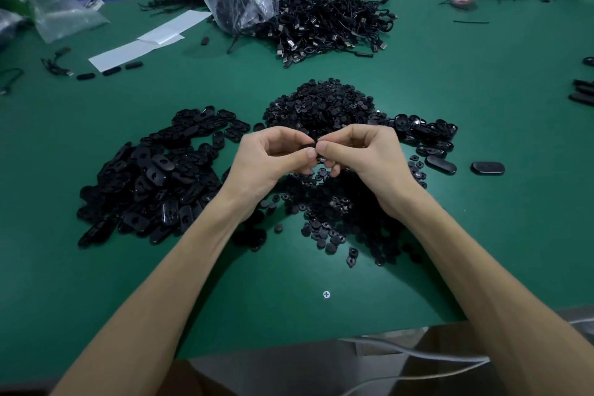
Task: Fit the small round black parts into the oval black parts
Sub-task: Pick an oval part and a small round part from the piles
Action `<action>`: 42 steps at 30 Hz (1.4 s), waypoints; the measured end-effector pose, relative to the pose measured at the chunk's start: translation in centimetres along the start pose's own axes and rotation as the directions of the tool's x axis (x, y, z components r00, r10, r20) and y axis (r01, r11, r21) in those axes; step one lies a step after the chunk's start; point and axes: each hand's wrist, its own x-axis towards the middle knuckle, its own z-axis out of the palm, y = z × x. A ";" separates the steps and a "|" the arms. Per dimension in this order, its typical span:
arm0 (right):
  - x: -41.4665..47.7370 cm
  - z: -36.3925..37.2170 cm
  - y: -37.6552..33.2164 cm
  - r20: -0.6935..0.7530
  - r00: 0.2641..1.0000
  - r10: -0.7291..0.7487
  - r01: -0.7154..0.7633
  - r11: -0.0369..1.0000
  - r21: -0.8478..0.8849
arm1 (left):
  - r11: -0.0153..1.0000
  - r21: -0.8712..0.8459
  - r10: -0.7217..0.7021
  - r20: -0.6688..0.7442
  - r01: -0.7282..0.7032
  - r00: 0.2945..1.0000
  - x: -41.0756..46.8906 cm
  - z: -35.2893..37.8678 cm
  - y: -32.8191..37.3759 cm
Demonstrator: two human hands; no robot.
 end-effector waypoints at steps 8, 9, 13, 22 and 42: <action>-0.2 0.7 0.1 -0.023 0.998 -0.060 0.056 0.985 -0.160 | 0.999 0.007 -0.053 -0.011 0.053 0.999 0.2 0.3 -0.3; -0.3 0.7 0.1 -0.022 0.997 -0.071 0.066 0.977 -0.203 | 0.998 0.014 -0.063 -0.029 0.063 0.998 0.3 0.5 -0.4; -0.6 1.2 0.2 -0.034 0.993 -0.114 0.097 0.939 -0.330 | 0.995 0.041 -0.087 -0.111 0.091 0.990 0.2 1.1 -0.5; -0.8 1.1 0.1 -0.041 0.992 -0.123 0.106 0.951 -0.292 | 0.997 0.051 -0.051 -0.071 0.055 0.996 0.1 0.4 -0.1; 0.8 -1.9 -0.1 -0.338 0.880 -0.334 0.033 0.752 -0.658 | 0.542 0.840 0.304 -0.220 0.022 0.927 0.9 -2.2 -0.5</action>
